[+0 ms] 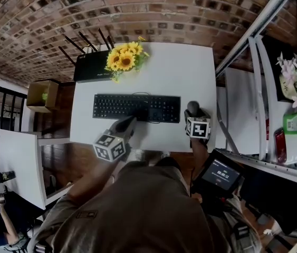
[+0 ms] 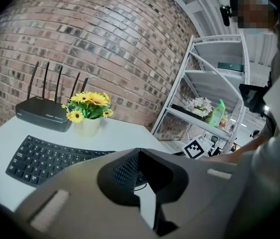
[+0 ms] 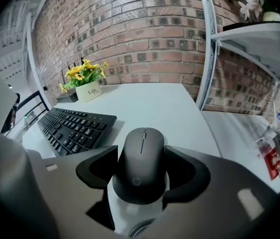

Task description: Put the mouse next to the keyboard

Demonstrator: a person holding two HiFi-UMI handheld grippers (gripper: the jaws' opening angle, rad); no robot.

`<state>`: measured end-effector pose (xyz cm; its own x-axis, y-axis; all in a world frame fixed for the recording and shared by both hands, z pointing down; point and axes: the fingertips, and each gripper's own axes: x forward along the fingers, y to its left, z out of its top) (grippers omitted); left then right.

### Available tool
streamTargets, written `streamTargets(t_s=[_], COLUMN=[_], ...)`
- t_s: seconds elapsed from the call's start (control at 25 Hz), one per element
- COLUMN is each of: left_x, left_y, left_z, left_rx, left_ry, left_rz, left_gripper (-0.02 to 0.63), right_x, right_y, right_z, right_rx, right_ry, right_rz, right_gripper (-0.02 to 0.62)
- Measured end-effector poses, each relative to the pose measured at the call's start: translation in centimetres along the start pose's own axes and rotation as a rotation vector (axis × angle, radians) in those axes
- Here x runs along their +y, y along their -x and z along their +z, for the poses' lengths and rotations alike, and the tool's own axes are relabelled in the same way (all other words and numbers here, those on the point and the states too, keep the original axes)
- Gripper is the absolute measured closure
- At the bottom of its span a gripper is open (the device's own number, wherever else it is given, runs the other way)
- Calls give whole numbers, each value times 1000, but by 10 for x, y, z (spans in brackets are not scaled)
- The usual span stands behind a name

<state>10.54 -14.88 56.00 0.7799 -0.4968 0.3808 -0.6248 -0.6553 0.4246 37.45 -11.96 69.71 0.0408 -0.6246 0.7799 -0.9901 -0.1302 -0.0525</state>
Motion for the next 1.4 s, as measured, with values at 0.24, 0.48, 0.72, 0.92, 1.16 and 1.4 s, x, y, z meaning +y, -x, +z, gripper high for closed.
streamTargets(t_s=[0.24, 0.48, 0.72, 0.92, 1.16, 1.4], left_x=[7, 12, 10, -1, -10, -16], left_y=[-3, -1, 3, 4, 11, 25], left_z=[5, 4, 4, -6, -18, -20], left_rx=[-8, -16, -44, -51, -53, -75], left_ry=[14, 26, 35, 54, 64, 48], left_rz=[-3, 15, 42, 67, 77, 42], left_gripper=[611, 611, 611, 611, 611, 611], right_x=[-2, -4, 0, 0, 17, 61], right_y=[-3, -4, 6, 32, 62, 104], right_z=[-6, -7, 5, 18, 21, 14], right_rx=[24, 41, -10, -96, -185, -264], right_ry=[-44, -25, 15, 65, 89, 86], right_rz=[-19, -20, 15, 41, 97, 177], right_gripper=[285, 273, 227, 238, 332, 527])
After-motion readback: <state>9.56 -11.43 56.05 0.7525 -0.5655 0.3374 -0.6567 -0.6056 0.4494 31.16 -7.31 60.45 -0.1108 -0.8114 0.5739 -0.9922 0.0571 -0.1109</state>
